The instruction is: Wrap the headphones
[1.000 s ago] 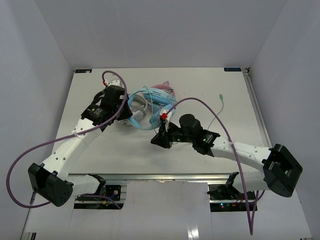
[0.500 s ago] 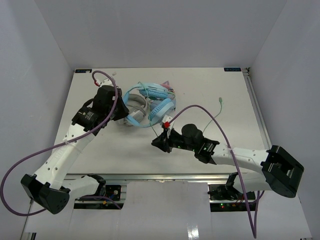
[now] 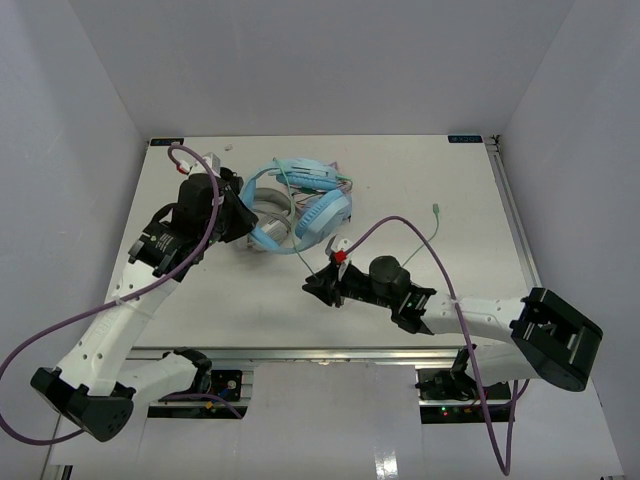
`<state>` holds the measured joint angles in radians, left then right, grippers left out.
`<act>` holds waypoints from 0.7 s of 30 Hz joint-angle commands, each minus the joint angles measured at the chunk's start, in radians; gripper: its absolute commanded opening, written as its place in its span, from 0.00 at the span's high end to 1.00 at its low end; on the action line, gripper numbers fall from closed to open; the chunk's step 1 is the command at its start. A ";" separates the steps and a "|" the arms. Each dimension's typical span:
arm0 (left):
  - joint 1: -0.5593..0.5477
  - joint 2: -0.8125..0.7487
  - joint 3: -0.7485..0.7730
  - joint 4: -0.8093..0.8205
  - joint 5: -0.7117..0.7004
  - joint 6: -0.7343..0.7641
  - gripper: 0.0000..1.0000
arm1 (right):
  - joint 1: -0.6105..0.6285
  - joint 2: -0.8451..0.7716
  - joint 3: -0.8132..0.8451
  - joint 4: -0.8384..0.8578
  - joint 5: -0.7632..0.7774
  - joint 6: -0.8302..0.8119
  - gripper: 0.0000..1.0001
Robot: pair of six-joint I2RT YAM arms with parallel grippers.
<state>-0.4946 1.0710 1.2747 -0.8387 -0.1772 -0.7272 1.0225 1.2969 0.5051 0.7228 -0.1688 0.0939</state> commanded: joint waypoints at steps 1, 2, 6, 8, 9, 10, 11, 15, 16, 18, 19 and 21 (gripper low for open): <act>0.002 -0.047 0.052 0.076 0.068 -0.047 1.00 | 0.005 0.054 -0.045 0.191 -0.028 -0.021 0.67; 0.002 -0.052 0.052 0.075 0.072 -0.048 1.00 | 0.004 0.061 -0.056 0.215 -0.020 -0.023 0.66; 0.002 -0.066 0.055 0.073 0.092 -0.052 1.00 | 0.004 0.109 -0.057 0.239 -0.010 -0.042 0.66; 0.002 -0.072 0.065 0.072 0.105 -0.055 1.00 | 0.004 0.145 -0.060 0.268 -0.011 -0.048 0.66; 0.002 -0.074 0.068 0.070 0.108 -0.055 1.00 | 0.002 0.158 -0.064 0.284 -0.014 -0.048 0.66; 0.002 -0.074 0.072 0.064 0.108 -0.055 1.00 | 0.002 0.169 -0.075 0.299 -0.020 -0.041 0.65; 0.002 -0.074 0.076 0.064 0.108 -0.054 1.00 | 0.002 0.184 -0.076 0.321 -0.020 -0.040 0.65; 0.002 -0.084 0.092 0.043 0.093 -0.050 1.00 | -0.010 0.267 -0.121 0.438 -0.015 -0.022 0.66; 0.002 -0.088 0.094 0.042 0.092 -0.051 1.00 | -0.017 0.294 -0.122 0.453 -0.015 -0.018 0.66; 0.002 -0.091 0.097 0.040 0.094 -0.051 1.00 | -0.029 0.345 -0.114 0.488 -0.023 -0.012 0.66; 0.002 -0.092 0.098 0.039 0.094 -0.051 1.00 | -0.032 0.360 -0.111 0.501 -0.028 -0.009 0.66; 0.002 -0.098 0.099 0.037 0.095 -0.050 1.00 | -0.039 0.404 -0.105 0.540 -0.037 -0.004 0.68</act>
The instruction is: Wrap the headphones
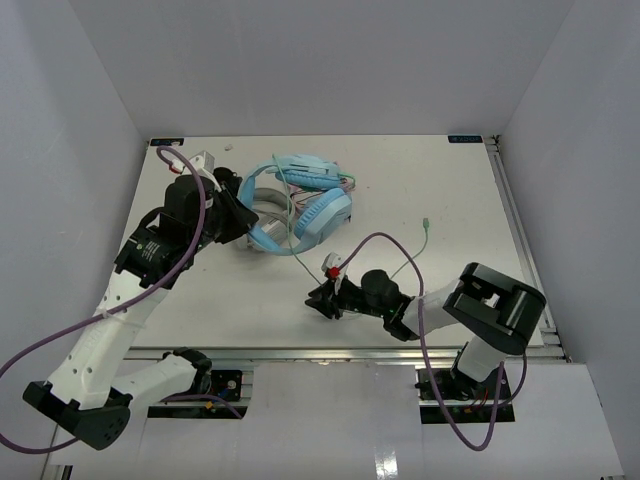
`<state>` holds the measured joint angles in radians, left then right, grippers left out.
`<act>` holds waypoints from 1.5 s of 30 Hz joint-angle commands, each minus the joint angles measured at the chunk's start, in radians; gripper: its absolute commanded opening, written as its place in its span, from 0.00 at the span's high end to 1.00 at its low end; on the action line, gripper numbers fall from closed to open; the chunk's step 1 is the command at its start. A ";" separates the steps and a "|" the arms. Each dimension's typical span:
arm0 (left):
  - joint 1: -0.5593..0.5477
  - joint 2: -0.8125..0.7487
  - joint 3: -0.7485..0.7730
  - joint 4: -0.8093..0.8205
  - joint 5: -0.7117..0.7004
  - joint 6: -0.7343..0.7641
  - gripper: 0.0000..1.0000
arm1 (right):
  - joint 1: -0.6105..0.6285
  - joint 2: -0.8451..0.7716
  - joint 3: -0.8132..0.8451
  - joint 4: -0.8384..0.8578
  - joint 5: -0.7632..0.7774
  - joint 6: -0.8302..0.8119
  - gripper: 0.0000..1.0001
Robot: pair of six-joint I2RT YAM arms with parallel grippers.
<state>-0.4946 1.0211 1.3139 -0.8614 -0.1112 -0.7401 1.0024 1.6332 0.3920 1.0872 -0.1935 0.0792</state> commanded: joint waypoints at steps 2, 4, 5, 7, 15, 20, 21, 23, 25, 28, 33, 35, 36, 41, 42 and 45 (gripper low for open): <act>0.002 -0.054 0.062 0.056 0.031 -0.036 1.00 | -0.027 0.109 0.009 0.213 -0.022 0.019 0.75; 0.002 -0.060 0.063 0.054 0.041 -0.035 1.00 | -0.040 0.135 0.001 0.258 -0.025 0.029 0.86; 0.002 -0.063 0.064 0.053 0.047 -0.034 1.00 | -0.048 0.146 -0.003 0.280 -0.026 0.034 0.90; 0.002 -0.071 0.066 0.055 0.070 -0.026 1.00 | -0.065 0.164 -0.016 0.314 -0.026 0.045 0.92; 0.002 -0.100 0.143 -0.007 0.014 0.048 1.00 | -0.221 0.171 -0.092 0.482 -0.138 0.158 0.92; 0.002 -0.110 0.213 -0.025 -0.133 0.055 1.00 | -0.251 0.171 -0.118 0.522 -0.165 0.181 0.92; 0.001 -0.105 0.225 -0.027 -0.143 0.053 1.00 | -0.251 0.173 -0.120 0.523 -0.165 0.182 0.92; 0.002 -0.097 0.241 -0.028 -0.155 0.052 1.00 | -0.253 0.183 -0.124 0.544 -0.165 0.183 0.92; 0.002 -0.096 0.253 -0.027 -0.167 0.056 1.00 | -0.261 0.196 -0.125 0.560 -0.169 0.188 0.92; 0.001 -0.106 0.246 -0.011 -0.094 0.094 1.00 | -0.276 0.216 -0.119 0.578 -0.181 0.203 0.92; 0.002 -0.154 0.184 0.056 0.209 0.213 1.00 | -0.342 0.230 -0.079 0.582 -0.234 0.254 0.92; 0.002 -0.160 0.164 0.023 0.338 0.253 1.00 | -0.395 0.217 -0.051 0.562 -0.287 0.296 0.92; 0.002 -0.161 0.155 0.013 0.382 0.275 1.00 | -0.420 0.207 -0.040 0.549 -0.299 0.314 0.92; 0.002 -0.178 0.045 -0.078 0.552 0.422 1.00 | -0.583 0.071 0.062 0.315 -0.401 0.364 0.92; 0.002 -0.179 0.026 -0.088 0.577 0.440 1.00 | -0.611 0.030 0.084 0.256 -0.406 0.358 0.92; 0.002 -0.185 -0.028 -0.096 0.627 0.488 1.00 | -0.653 -0.069 0.186 0.054 -0.408 0.316 0.92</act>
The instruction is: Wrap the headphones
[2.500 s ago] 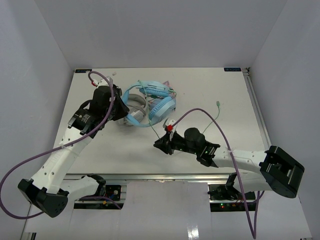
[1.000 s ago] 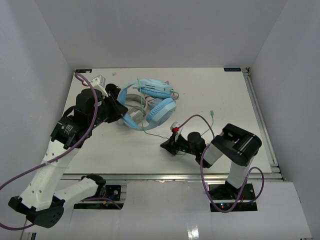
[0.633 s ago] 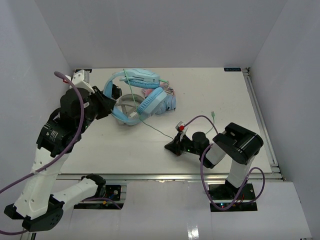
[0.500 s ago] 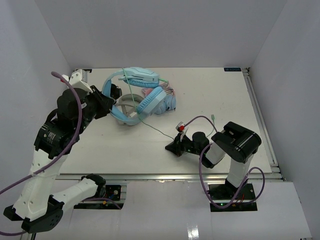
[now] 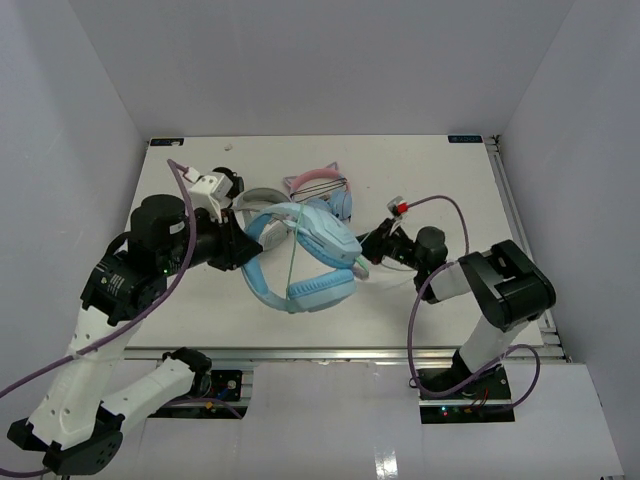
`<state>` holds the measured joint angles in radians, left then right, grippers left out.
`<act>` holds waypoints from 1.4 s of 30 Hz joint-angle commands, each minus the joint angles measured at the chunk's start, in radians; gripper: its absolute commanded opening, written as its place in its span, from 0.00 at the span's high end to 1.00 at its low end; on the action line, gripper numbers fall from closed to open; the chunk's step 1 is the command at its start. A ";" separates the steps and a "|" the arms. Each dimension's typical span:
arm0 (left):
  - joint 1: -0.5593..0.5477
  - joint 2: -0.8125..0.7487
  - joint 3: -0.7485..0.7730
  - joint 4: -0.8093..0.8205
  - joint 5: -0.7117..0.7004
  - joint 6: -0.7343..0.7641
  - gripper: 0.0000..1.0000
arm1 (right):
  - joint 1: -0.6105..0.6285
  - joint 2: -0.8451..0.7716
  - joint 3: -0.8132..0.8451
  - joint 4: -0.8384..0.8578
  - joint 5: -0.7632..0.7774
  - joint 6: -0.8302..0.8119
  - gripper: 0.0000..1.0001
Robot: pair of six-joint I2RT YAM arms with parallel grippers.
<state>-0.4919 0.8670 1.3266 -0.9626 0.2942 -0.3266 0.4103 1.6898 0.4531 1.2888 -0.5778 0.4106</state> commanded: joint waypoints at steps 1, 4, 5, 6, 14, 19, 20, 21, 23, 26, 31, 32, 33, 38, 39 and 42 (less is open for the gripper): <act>0.000 -0.034 -0.060 0.005 0.225 0.093 1.00 | -0.067 -0.158 0.156 -0.248 -0.020 -0.034 0.92; -0.009 -0.031 -0.110 0.008 0.187 0.114 1.00 | -0.073 -0.213 0.353 -0.582 0.013 -0.152 0.92; -0.013 -0.025 -0.119 0.011 0.173 0.117 1.00 | -0.073 -0.219 0.447 -0.667 0.025 -0.198 0.92; -0.015 -0.019 -0.127 0.011 0.165 0.118 1.00 | -0.072 -0.219 0.523 -0.775 0.031 -0.215 0.92; -0.017 0.054 -0.173 0.103 0.218 0.144 1.00 | -0.068 -0.092 1.003 -1.412 -0.026 -0.403 0.92; -0.021 0.162 -0.180 0.150 0.186 0.165 1.00 | -0.036 -0.060 1.149 -1.544 -0.009 -0.465 0.92; -0.023 0.169 -0.179 0.148 0.178 0.171 1.00 | -0.033 -0.055 1.158 -1.570 -0.005 -0.472 0.92; -0.029 0.204 -0.175 0.148 0.140 0.175 1.00 | -0.032 -0.048 1.195 -1.601 -0.006 -0.481 0.92; -0.037 0.227 -0.169 0.151 0.118 0.179 1.00 | -0.027 -0.041 1.219 -1.644 -0.014 -0.501 0.92; -0.058 0.265 -0.167 0.160 0.063 0.182 1.00 | -0.011 -0.036 1.237 -1.694 -0.019 -0.525 0.92; -0.115 0.341 -0.155 0.149 -0.127 0.185 1.00 | 0.007 -0.038 1.228 -1.764 -0.030 -0.553 0.92; -0.121 0.360 -0.152 0.147 -0.160 0.185 1.00 | 0.011 -0.039 1.225 -1.775 -0.037 -0.556 0.92; -0.132 0.379 -0.147 0.146 -0.190 0.185 1.00 | 0.016 -0.038 1.227 -1.793 -0.042 -0.560 0.92; -0.193 0.469 -0.114 0.134 -0.360 0.176 1.00 | 0.061 -0.032 1.251 -1.871 0.004 -0.575 0.92; -0.199 0.479 -0.108 0.134 -0.387 0.172 1.00 | 0.070 -0.027 1.260 -1.886 0.015 -0.575 0.92; -0.210 0.496 -0.094 0.136 -0.429 0.154 1.00 | 0.089 -0.015 1.299 -1.938 0.058 -0.575 0.92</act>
<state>-0.6785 1.3770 1.1746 -0.7993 -0.0488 -0.1552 0.4795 1.6690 1.6450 -0.6196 -0.5754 -0.1473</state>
